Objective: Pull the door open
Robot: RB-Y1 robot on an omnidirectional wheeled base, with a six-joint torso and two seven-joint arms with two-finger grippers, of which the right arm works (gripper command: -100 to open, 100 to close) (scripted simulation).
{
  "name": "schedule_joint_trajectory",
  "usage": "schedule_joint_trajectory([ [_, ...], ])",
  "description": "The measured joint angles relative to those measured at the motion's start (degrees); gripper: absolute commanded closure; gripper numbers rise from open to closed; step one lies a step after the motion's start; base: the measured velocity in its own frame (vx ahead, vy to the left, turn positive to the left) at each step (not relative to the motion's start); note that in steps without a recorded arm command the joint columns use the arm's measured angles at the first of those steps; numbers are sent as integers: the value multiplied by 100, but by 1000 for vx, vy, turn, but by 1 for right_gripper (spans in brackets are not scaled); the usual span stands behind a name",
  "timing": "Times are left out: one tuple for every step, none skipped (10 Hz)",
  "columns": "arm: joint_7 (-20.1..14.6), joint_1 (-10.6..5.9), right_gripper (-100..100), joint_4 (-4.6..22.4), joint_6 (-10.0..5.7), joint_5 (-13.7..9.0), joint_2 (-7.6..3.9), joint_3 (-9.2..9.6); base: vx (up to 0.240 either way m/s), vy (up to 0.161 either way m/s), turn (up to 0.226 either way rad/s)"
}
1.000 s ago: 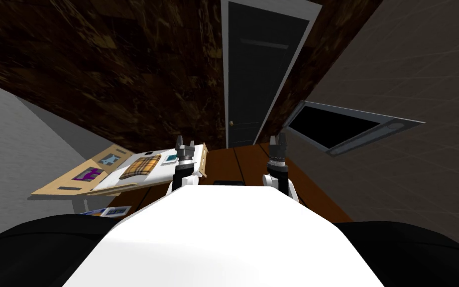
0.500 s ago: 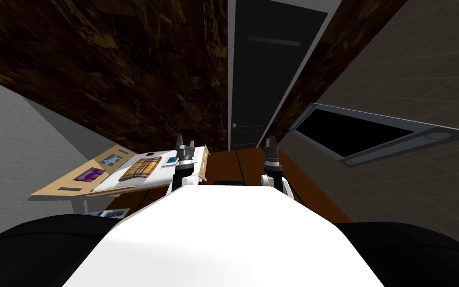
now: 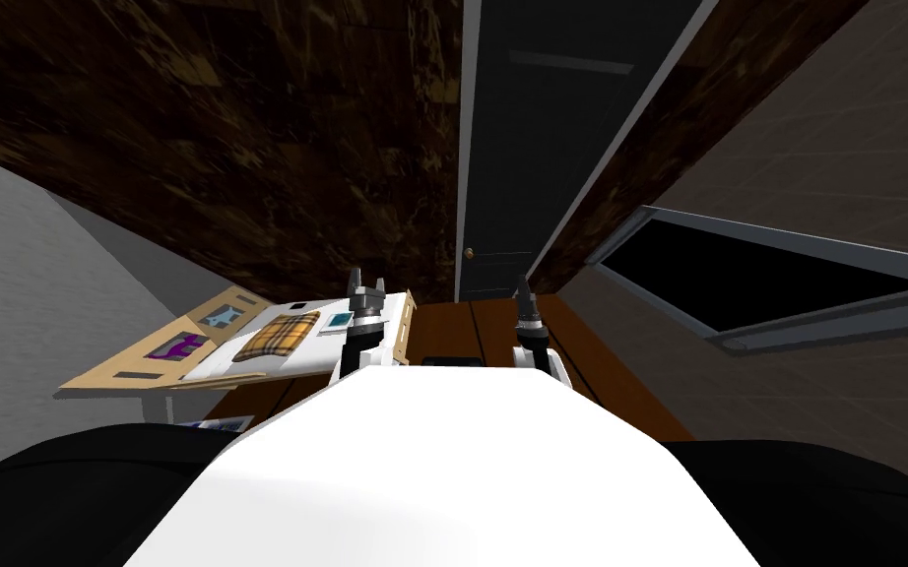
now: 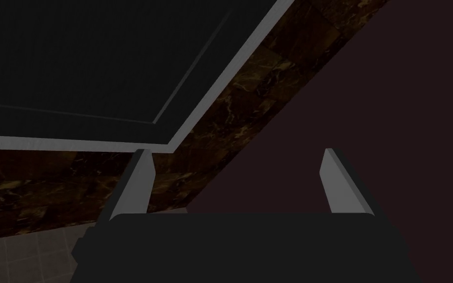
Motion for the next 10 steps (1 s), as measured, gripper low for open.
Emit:
schedule_joint_trajectory([
  [103,-43,-100,118,-30,91,4,20,163,13,49],
  [200,-77,-100,233,-62,164,10,36,161,3,66],
  [288,-116,-100,364,-103,237,-12,29,142,6,45],
  [382,-163,-100,480,-129,316,-1,48,123,16,31],
  [468,-173,-100,584,-177,377,8,63,149,1,41],
  [570,-189,-100,707,-230,462,10,81,136,2,44],
  [657,-242,-100,829,-260,530,2,81,125,5,30],
  [733,-278,-100,971,-321,580,-2,74,143,8,36],
  [829,-304,-100,1103,-376,661,-8,81,148,12,27],
  [919,-348,-100,1227,-412,731,-12,87,149,11,19],
])
